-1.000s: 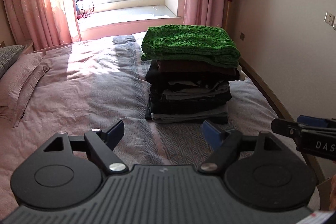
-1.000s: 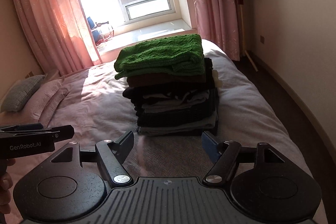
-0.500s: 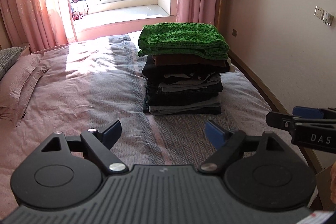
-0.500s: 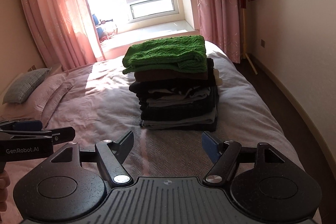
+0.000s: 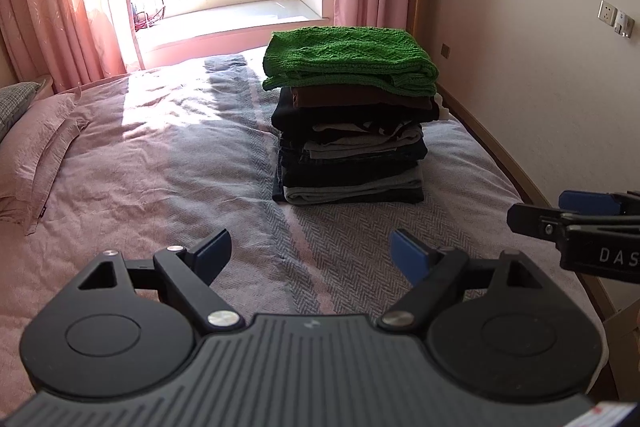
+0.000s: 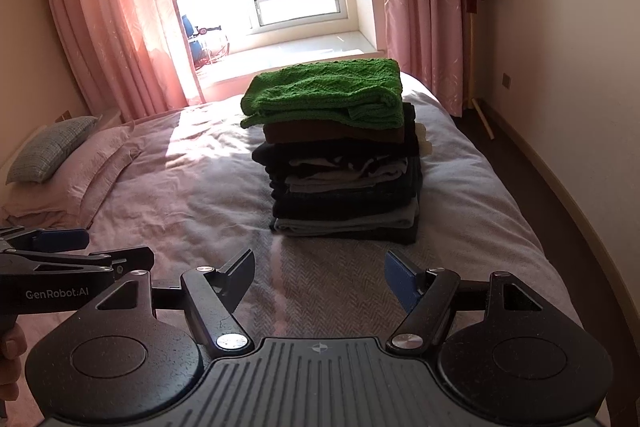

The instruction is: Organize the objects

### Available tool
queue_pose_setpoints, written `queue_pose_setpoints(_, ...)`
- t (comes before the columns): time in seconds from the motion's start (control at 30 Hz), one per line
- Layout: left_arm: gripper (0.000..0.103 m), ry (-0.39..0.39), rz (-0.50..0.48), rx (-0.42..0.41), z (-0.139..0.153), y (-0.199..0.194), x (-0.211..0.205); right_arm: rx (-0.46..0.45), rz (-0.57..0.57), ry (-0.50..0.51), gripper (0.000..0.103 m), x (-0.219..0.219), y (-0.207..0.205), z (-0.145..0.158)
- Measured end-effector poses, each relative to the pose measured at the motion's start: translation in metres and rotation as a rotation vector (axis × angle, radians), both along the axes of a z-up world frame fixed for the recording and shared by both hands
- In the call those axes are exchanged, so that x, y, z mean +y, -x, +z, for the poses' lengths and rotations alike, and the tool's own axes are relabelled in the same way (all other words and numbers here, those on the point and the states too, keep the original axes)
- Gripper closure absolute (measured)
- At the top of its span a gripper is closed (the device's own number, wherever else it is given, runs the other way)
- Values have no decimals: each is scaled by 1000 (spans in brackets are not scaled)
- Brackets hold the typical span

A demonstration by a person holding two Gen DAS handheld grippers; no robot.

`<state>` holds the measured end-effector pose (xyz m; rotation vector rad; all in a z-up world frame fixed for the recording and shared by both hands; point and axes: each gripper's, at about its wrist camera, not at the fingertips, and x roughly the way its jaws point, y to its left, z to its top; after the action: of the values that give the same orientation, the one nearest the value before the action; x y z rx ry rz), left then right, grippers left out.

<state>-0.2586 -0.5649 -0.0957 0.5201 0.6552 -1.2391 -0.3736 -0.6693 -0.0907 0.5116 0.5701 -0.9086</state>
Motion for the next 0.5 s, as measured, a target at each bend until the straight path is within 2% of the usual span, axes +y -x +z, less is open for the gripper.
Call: queue_pose_setpoints(0.5, 19, 1, -12, 2, -2, -7, -11, 22, 5, -10, 34, -9, -6, -5)
